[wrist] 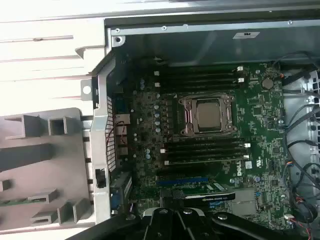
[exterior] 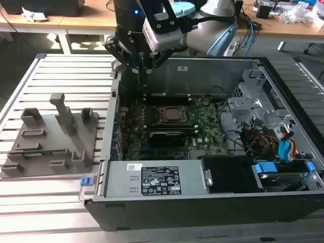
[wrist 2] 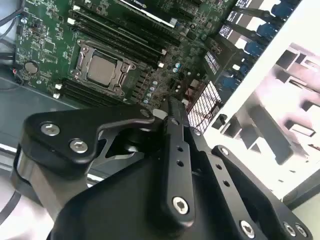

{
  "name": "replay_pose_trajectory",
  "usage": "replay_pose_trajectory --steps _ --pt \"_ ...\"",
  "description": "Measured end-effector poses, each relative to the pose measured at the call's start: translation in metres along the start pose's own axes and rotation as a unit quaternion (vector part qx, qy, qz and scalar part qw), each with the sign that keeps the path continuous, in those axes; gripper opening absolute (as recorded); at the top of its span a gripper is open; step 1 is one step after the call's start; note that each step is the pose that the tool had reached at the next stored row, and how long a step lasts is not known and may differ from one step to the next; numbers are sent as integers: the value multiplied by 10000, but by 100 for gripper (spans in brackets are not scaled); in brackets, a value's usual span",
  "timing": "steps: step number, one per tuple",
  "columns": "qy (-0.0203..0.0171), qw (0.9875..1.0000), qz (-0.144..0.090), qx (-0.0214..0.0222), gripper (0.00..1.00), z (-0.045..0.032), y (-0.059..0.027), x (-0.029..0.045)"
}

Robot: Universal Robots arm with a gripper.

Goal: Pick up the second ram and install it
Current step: 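Reach for the second ram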

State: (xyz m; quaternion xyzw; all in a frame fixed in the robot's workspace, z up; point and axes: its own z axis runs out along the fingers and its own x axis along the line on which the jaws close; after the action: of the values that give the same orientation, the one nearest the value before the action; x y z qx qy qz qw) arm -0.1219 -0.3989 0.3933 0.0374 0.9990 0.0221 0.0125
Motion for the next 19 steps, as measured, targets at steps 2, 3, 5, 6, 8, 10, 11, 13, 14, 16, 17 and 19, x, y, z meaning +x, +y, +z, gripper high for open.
replay_pose_trajectory --steps 2,3,5,6,8,10,11,13,14,16,17,19 --pt "0 10000 1 0 11 -3 -7 93" --pt "-1 10000 0 0 11 -6 -16 211" --pt "-4 10000 0 0 11 -10 -28 377" --pt "-5 10000 1 0 11 -11 -31 416" --pt "-6 10000 1 -1 11 -16 -43 587" --pt "-6 10000 0 0 11 -20 -57 763" --pt "-6 10000 0 0 11 -22 -61 824" --pt "-6 10000 0 0 11 -24 -73 983" --pt "-6 10000 -1 0 11 -25 -78 1044" --pt "-6 10000 0 -1 11 -26 -86 1163" --pt "-6 10000 -1 0 11 -27 -91 1220" --pt "-6 10000 0 0 11 -28 -97 1296"
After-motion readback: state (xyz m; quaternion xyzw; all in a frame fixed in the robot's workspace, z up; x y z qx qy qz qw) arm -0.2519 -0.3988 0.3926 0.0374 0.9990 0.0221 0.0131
